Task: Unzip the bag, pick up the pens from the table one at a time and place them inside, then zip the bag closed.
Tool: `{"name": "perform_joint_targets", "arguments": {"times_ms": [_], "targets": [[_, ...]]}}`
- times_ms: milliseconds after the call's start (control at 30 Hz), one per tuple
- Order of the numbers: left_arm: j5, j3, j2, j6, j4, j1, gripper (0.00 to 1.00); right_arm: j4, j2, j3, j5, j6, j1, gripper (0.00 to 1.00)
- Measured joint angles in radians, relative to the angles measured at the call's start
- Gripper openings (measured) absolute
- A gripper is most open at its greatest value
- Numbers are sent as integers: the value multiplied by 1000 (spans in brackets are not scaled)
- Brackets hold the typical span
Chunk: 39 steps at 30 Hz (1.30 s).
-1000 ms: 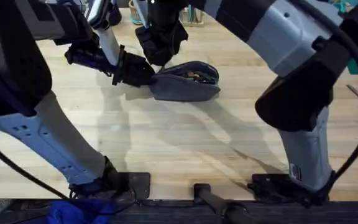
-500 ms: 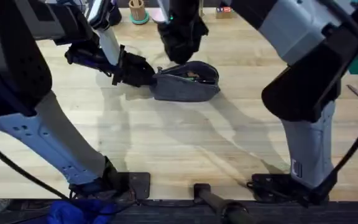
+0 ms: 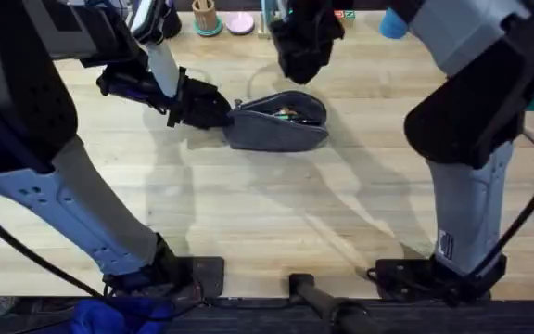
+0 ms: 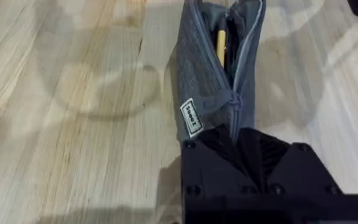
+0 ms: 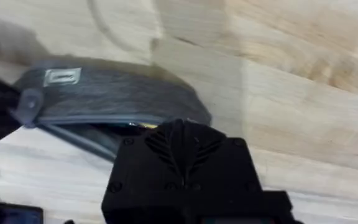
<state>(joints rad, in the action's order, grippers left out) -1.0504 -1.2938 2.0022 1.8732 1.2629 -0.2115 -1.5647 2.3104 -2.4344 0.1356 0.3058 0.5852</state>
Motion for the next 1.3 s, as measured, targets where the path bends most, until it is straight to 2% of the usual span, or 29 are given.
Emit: {"name": "perform_joint_targets", "arguments": {"times_ms": [233,933,967,1067,1100,1167,1300], "targets": [[0,0,0,0,0,0,43,0,0,0,5,-3,-61,33],[0,0,0,0,0,0,42,5,0,-2,7,-7,-56,33],[0,0,0,0,0,0,42,5,0,-3,7,-6,-56,74],[0,0,0,0,0,0,42,5,0,-3,20,-11,-56,336],[0,0,0,0,0,0,42,5,0,-3,32,-14,-56,908],[0,0,0,0,0,0,42,5,0,-3,34,-18,-56,989],[0,0,0,0,0,0,42,12,0,-4,38,-18,-56,998]]}}
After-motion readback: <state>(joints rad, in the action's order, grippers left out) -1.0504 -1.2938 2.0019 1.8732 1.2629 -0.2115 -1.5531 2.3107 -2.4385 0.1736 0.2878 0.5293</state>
